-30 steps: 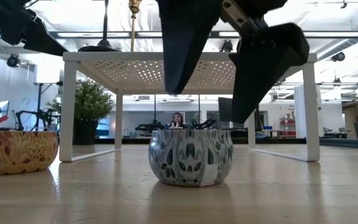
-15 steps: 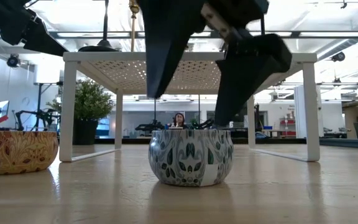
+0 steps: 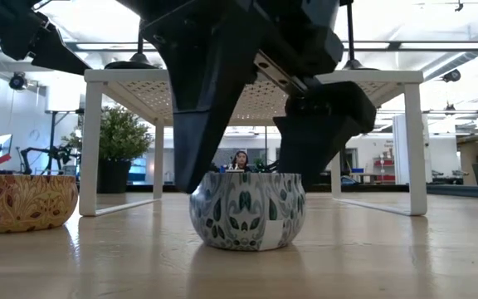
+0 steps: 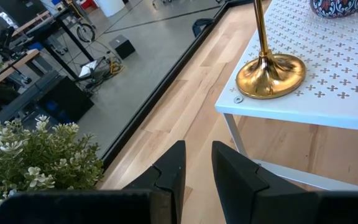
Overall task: Pick & Place candle stick holders
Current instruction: Put the middle scented candle on the shelf
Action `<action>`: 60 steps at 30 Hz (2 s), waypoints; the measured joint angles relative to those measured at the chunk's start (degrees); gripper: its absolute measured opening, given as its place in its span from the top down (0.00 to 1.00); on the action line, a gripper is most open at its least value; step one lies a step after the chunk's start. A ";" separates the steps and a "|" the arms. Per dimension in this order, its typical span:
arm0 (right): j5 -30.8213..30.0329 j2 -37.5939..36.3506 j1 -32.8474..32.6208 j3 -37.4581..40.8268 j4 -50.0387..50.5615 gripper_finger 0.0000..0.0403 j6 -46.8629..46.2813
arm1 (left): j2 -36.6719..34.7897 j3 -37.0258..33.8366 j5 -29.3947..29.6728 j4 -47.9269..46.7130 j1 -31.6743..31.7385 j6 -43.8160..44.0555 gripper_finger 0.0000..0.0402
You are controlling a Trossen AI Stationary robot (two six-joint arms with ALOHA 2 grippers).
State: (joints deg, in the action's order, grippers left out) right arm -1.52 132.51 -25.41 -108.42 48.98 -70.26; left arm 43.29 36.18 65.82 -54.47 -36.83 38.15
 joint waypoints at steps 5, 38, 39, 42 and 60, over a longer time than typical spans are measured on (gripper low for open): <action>-0.42 1.25 0.08 0.04 -0.46 0.10 1.58 | -0.01 -0.02 -0.02 -0.01 0.01 0.00 0.79; 0.11 2.01 0.20 0.07 -0.05 0.29 6.27 | -0.02 0.00 0.00 0.01 0.01 0.00 0.79; 0.20 1.98 0.19 0.07 -0.01 0.29 6.25 | -0.02 0.00 0.00 0.01 0.01 0.00 0.79; 1.37 1.70 0.20 -0.38 1.51 0.29 6.18 | -0.02 0.00 0.00 0.00 0.01 0.00 0.79; -0.88 0.82 -4.88 -26.64 31.07 0.29 8.43 | 0.00 -0.01 0.00 0.01 0.01 0.00 0.79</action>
State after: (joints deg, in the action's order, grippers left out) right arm -2.40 133.33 -30.29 -135.06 80.04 -61.83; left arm 43.29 36.18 65.82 -54.46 -36.82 38.15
